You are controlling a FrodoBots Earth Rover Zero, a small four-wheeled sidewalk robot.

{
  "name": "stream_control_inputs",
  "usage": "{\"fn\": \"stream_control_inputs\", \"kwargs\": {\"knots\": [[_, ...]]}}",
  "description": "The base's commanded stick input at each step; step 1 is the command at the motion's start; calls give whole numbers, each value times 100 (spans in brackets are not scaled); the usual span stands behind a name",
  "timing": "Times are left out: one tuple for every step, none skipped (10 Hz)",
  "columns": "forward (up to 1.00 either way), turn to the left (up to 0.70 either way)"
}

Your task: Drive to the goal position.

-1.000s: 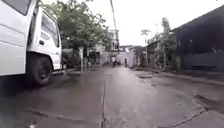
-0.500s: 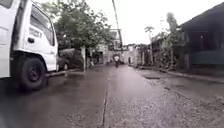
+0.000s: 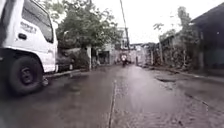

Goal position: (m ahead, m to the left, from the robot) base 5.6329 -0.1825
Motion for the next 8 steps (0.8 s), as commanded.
{"fn": "stream_control_inputs", "kwargs": {"knots": [[100,8],[100,0],[100,0],[100,0],[100,18],[100,27],[100,13],[100,21]]}}
